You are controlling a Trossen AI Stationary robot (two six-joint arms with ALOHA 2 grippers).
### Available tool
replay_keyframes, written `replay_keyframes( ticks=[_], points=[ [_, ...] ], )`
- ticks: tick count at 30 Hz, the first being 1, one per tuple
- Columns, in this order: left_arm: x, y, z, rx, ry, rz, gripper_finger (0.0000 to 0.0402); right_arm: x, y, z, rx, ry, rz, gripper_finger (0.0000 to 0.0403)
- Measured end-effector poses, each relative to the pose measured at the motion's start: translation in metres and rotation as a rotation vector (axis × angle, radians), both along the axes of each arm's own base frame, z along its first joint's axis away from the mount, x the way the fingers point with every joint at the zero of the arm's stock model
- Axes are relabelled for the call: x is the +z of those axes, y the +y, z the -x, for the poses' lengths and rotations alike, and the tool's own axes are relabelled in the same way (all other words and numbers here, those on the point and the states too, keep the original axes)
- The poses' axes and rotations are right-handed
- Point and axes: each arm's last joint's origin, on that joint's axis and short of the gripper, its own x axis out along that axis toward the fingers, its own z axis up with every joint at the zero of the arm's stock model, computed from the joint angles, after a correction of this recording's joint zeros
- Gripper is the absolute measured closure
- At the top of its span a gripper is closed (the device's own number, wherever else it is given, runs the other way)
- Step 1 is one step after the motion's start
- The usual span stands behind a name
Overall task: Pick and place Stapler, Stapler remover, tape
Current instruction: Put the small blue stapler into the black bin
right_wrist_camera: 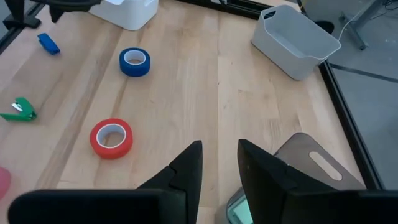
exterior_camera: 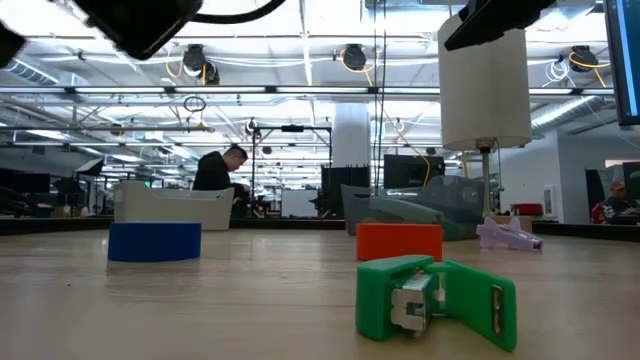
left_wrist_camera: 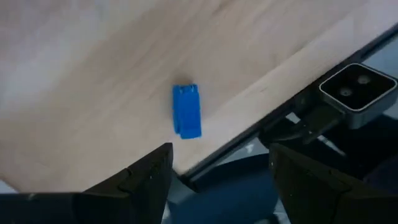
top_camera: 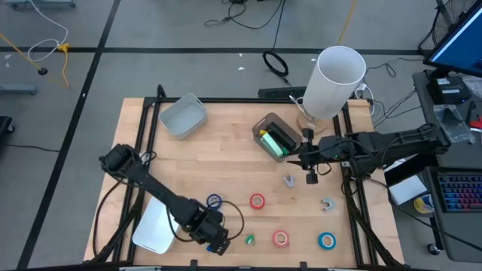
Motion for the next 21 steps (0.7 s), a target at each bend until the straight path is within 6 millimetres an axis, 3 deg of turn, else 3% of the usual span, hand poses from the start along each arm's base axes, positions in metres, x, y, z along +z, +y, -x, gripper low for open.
replay_keyframes(
  ticks=[7,21],
  points=[
    [-0.013,-0.009,0.002,0.061,0.053,-0.014,0.0138,0.000,0.000,0.000,0.006,0.001,0.007,0.0308],
    [-0.058,-0.014,-0.006,0.029,0.196,0.026,0.0137,0.000,0.000,0.000,0.019,0.002,0.027,0.0308]
  ],
)
